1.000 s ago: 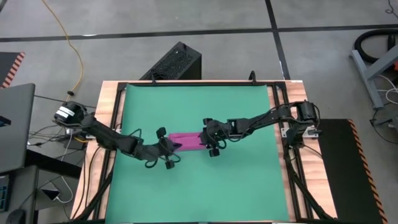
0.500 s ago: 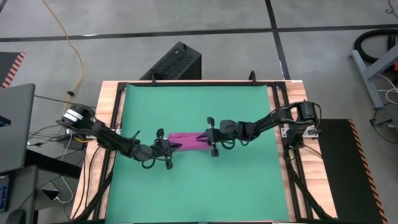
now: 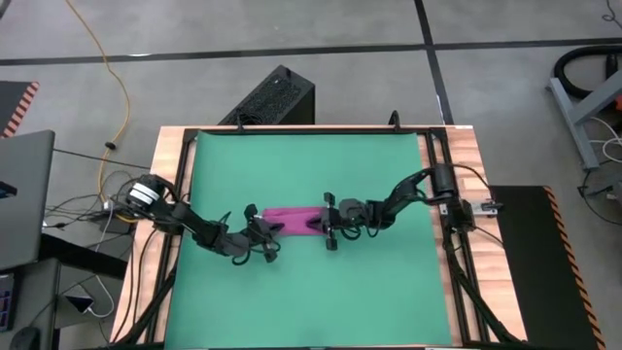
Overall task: Roll towel
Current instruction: Roll the pink towel
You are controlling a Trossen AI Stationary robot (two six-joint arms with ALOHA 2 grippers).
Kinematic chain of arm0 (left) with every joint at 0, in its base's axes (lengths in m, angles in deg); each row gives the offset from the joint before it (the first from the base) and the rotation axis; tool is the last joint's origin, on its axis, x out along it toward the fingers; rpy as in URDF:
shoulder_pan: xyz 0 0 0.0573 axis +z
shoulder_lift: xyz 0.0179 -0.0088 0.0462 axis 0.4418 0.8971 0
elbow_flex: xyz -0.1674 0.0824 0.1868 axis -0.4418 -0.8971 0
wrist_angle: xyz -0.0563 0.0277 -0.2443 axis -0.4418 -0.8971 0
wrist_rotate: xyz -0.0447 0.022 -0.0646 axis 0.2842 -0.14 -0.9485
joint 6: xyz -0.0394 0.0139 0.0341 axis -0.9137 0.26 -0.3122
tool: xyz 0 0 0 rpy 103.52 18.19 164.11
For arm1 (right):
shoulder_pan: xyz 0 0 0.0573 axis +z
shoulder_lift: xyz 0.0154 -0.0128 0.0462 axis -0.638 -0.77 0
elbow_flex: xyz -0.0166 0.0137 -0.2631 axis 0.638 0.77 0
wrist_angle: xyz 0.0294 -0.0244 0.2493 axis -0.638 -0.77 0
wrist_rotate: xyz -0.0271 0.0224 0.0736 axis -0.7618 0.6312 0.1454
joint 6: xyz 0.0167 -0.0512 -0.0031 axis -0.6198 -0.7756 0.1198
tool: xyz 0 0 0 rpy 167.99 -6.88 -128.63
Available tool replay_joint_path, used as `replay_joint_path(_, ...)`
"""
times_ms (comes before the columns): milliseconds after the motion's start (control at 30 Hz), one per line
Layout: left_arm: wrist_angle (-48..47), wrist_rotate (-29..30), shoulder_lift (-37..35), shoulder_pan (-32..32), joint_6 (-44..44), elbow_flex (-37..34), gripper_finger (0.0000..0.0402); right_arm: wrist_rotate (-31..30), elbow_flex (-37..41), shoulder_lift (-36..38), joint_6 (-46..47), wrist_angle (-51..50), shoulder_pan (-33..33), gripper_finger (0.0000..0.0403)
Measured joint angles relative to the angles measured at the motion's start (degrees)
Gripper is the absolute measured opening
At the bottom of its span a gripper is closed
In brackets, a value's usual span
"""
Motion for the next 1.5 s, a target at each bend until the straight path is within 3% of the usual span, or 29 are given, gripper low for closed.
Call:
replay_joint_path(200,-5.08,1.45,0.05,1.38,-2.85,0.00,0.0000,-1.55,-0.11,-6.23,5.02,6.39,-0.72,0.0053)
replay_joint_path(367,-9.51,1.31,0.05,3.24,-5.61,-0.01,0.0000,-1.56,-0.11,-7.06,6.51,7.68,-0.65,0.0053)
replay_joint_path(733,-9.94,-0.22,0.03,5.76,-8.92,-1.22,0.0000,-1.69,-0.07,-6.85,7.15,7.78,-0.09,0.0053)
replay_joint_path(867,-10.58,-0.80,0.03,5.78,-9.89,-1.22,0.0000,-1.54,0.33,-4.40,5.53,9.87,1.44,0.0053)
replay_joint_path(1000,-11.31,-2.43,0.03,5.78,-11.39,-1.25,0.0000,-1.23,0.18,2.61,1.30,9.56,4.49,0.0053)
replay_joint_path(1133,-11.43,-4.65,0.03,5.78,-11.92,-1.27,0.0000,-1.94,0.11,10.34,-6.04,-4.96,9.29,0.0053)
replay_joint_path(1300,-11.43,-5.58,0.03,5.78,-11.83,-1.27,0.0000,-15.18,-1.22,16.27,-16.52,-29.62,15.07,0.0075)
replay_joint_path(1500,-11.43,-6.44,0.03,5.78,-11.93,-1.27,0.0000,-20.38,-1.62,17.39,-16.42,-29.83,16.37,0.0147)
